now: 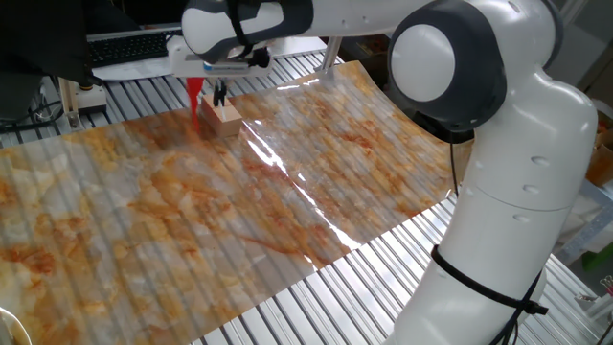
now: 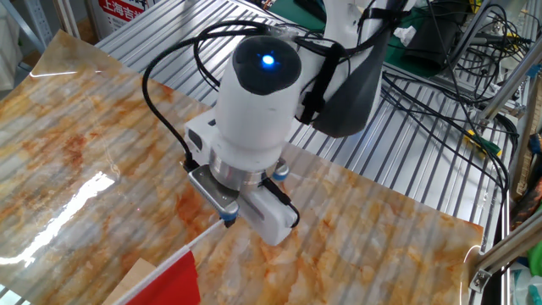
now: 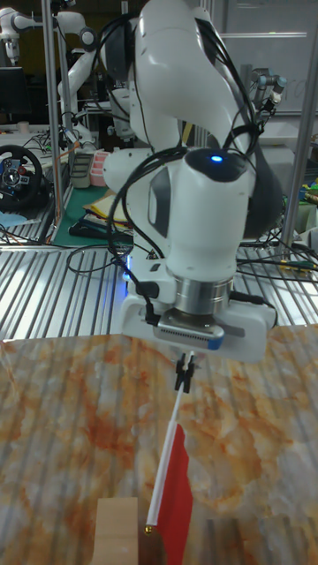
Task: Wave the flag
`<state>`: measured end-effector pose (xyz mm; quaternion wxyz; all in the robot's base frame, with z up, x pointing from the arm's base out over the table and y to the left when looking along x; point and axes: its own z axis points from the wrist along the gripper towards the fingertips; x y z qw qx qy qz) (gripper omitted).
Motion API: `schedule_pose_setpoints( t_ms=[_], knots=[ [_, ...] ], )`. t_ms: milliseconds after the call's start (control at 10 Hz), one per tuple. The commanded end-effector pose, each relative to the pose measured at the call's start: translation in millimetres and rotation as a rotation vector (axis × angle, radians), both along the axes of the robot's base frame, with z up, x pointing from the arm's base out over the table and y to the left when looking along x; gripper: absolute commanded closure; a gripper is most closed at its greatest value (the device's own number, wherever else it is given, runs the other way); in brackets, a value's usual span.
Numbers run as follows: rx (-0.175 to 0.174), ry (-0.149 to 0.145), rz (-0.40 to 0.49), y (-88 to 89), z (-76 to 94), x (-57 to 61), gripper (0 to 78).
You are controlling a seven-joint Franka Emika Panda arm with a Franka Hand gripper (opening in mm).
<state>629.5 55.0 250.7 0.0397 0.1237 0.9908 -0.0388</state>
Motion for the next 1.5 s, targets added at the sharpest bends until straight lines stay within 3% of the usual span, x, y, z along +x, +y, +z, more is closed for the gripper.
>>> schedule_pose_setpoints(
  t_ms=[100, 200, 300, 600, 700, 800, 900, 1000, 1100, 1200, 1300, 1400, 1500],
  knots=[
    [-0.410, 0.064, 0.166, 26.1, 17.1, 17.4, 76.4],
    [-0.434, 0.077, 0.199, 12.7, 19.3, 20.7, 76.4],
    [-0.531, 0.100, 0.291, -27.3, 22.1, 27.9, 76.4],
    [-0.547, 0.110, 0.373, -88.6, 17.9, 35.9, 76.4],
    [-0.546, 0.111, 0.378, -91.4, 17.4, 36.4, 76.4],
    [-0.439, 0.095, 0.360, -97.3, 15.1, 38.3, 76.4],
    [-0.279, 0.083, 0.293, -97.0, 15.1, 38.4, 76.4],
    [-0.205, 0.087, 0.256, -96.7, 15.3, 38.4, 76.4],
    [-0.199, 0.090, 0.249, -95.7, 15.6, 38.4, 76.4],
    [-0.159, 0.089, 0.222, -93.6, 15.7, 38.8, 76.4],
    [-0.007, 0.076, 0.140, -89.6, 15.6, 39.4, 76.4],
    [0.190, 0.064, 0.038, -83.9, 16.3, 39.8, 76.4],
    [0.233, 0.064, 0.013, -81.8, 16.7, 39.9, 76.4]
  ],
)
